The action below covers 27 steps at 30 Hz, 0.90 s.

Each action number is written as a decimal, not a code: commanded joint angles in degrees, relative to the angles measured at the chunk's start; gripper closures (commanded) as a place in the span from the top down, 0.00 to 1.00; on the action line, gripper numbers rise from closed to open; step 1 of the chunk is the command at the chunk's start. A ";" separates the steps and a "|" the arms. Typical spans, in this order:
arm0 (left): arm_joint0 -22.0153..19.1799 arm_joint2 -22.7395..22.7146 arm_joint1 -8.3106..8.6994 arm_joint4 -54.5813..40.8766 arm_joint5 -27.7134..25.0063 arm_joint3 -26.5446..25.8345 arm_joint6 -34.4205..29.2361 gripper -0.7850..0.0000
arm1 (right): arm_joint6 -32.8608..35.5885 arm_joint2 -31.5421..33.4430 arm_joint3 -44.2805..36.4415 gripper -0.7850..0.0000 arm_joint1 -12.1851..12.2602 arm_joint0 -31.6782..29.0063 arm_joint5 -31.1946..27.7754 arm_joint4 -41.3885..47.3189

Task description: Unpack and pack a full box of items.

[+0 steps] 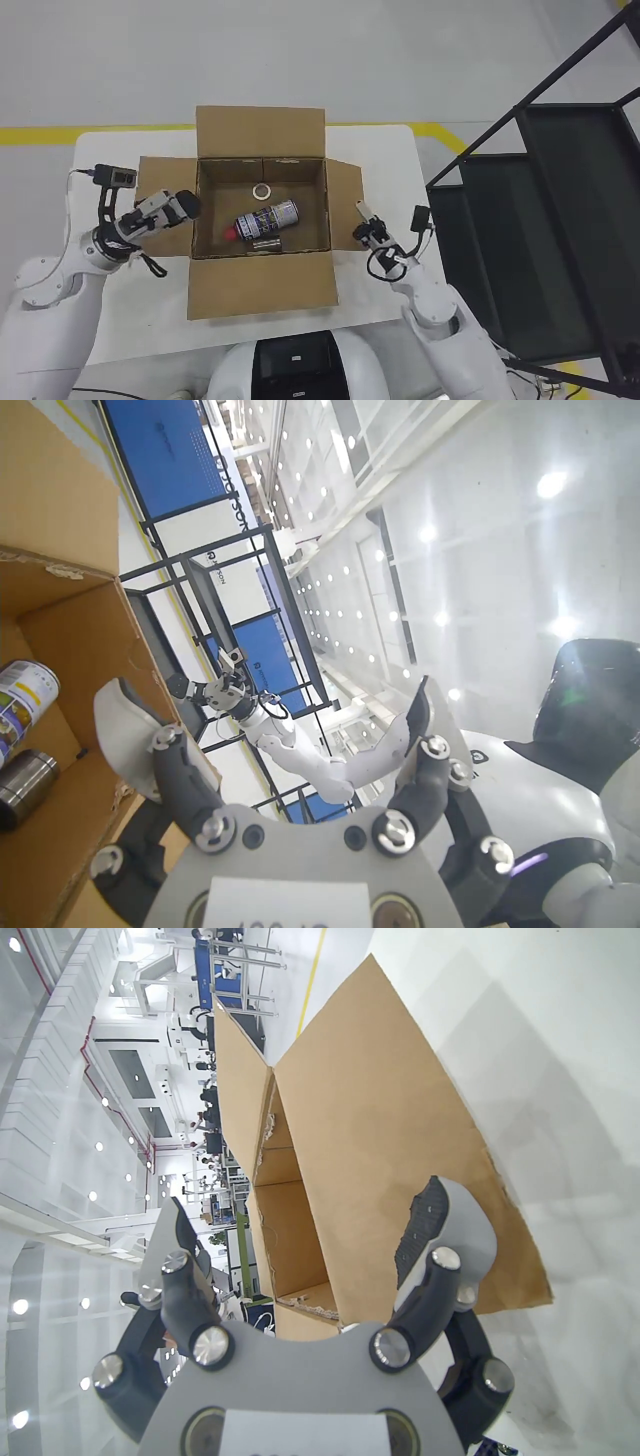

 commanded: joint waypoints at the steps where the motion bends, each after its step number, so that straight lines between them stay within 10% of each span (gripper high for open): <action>1: 0.90 -1.10 0.08 -1.05 -0.10 0.48 0.25 1.00 | -0.10 -0.26 -0.36 1.00 -0.03 0.37 0.22 -0.07; 11: 3.40 -5.37 0.13 -6.04 -2.88 1.45 1.14 1.00 | -0.19 -5.36 -12.61 1.00 0.01 1.78 -1.24 -13.19; 27: 4.32 -6.24 -0.14 -8.43 -3.31 5.22 0.38 1.00 | 18.19 -32.78 3.76 1.00 -4.77 33.74 30.63 -38.35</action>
